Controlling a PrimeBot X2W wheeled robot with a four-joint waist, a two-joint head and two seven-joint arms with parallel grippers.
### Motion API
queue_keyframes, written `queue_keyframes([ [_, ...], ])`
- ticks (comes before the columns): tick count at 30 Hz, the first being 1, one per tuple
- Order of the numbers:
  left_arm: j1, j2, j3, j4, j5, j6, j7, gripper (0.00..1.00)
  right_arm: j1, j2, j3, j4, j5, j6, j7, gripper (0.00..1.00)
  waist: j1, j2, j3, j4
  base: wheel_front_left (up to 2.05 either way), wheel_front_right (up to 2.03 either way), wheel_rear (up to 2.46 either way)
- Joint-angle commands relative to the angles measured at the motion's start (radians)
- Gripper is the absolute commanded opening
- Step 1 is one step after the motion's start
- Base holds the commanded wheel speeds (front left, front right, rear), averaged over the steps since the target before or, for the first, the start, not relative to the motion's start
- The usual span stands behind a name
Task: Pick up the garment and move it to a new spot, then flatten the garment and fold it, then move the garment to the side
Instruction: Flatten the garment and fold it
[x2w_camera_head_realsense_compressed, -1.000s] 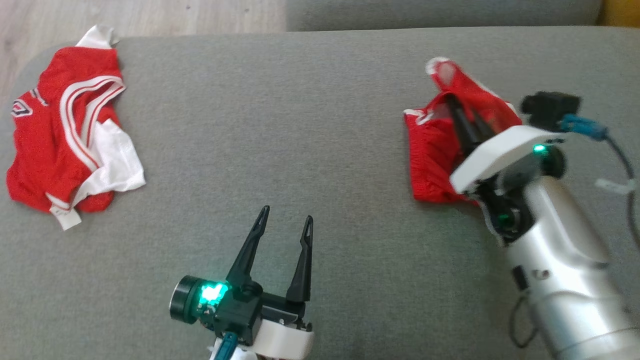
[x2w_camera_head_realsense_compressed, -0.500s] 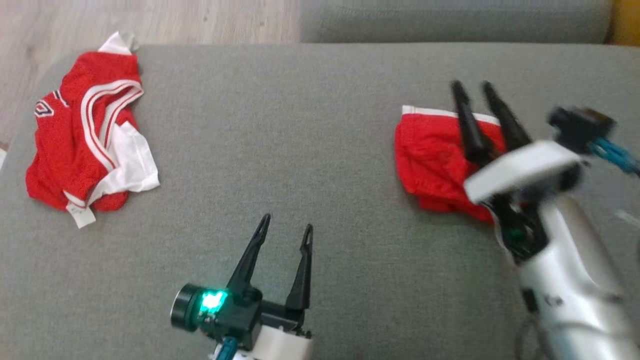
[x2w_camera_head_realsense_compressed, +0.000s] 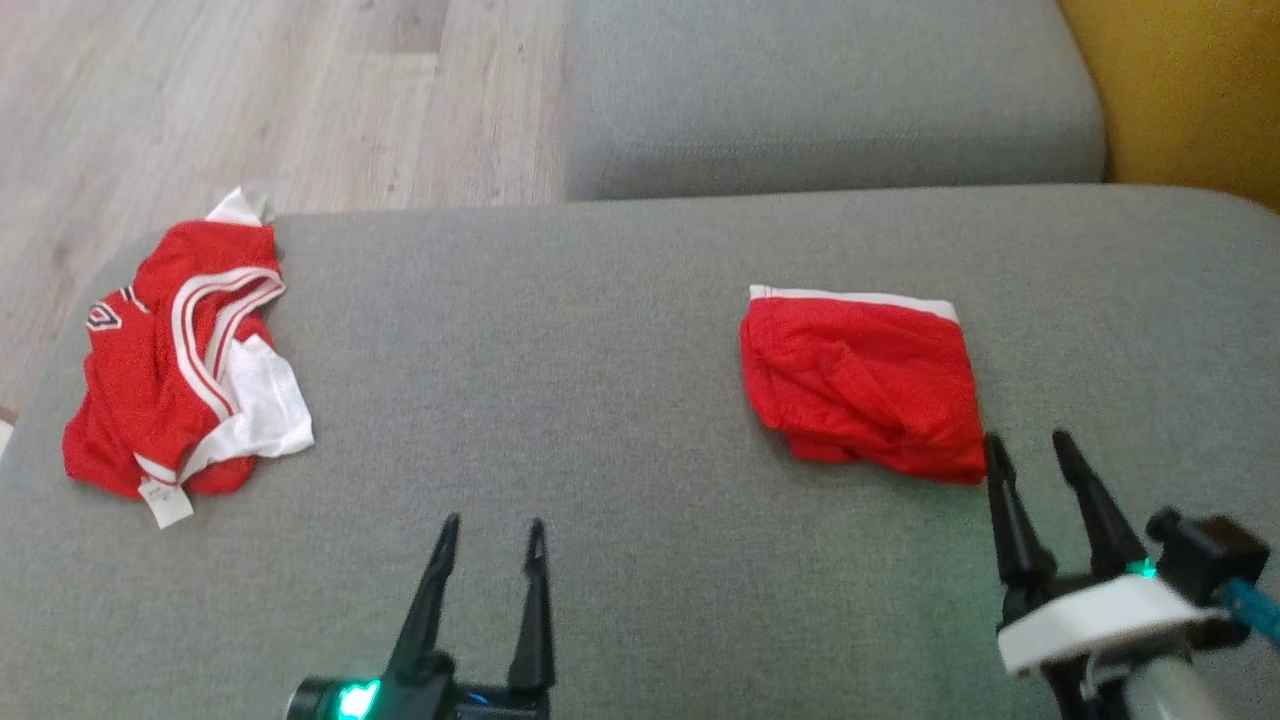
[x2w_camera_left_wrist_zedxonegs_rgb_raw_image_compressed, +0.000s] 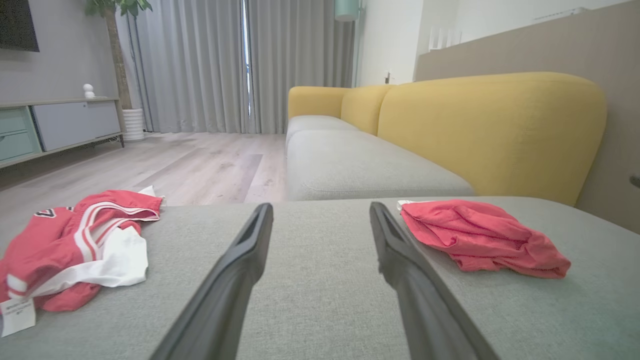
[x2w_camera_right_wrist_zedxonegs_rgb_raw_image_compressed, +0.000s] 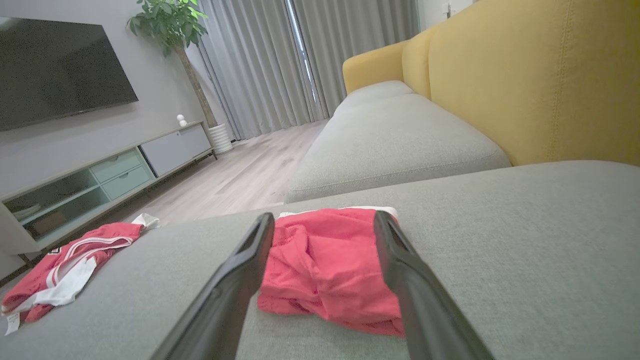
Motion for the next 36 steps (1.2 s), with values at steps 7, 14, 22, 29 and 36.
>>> queue_keyframes([
  [7,0.055,-0.002,0.079,-0.082,0.026,-0.007,-0.005,1.0,0.031,0.023,0.023,0.027,-0.059,0.007,-0.001,0.0,0.0002,0.0,-0.045,0.016,0.0,0.0,0.0],
  [14,0.053,-0.004,0.067,-0.096,0.044,-0.03,-0.005,1.0,-0.16,0.016,0.032,0.172,-0.067,0.007,0.117,0.0,0.0002,0.0,-0.022,0.084,0.0,0.0,0.0],
  [22,0.045,-0.005,0.046,-0.083,0.047,-0.045,-0.005,1.0,-0.35,-0.045,0.074,0.449,-0.087,0.007,0.194,0.0,0.0002,0.0,0.004,0.164,0.0,0.0,0.0],
  [29,0.035,-0.006,0.03,-0.072,0.053,-0.051,-0.005,1.0,-0.446,-0.074,0.103,0.663,-0.092,0.007,0.149,0.0,0.0002,0.0,0.052,0.202,0.0,0.0,0.0],
  [36,0.005,-0.007,0.019,-0.07,0.055,-0.047,-0.005,1.0,-0.487,-0.043,0.244,0.667,0.006,0.007,0.111,0.0,0.0002,0.0,0.095,0.197,0.0,0.0,0.0],
])
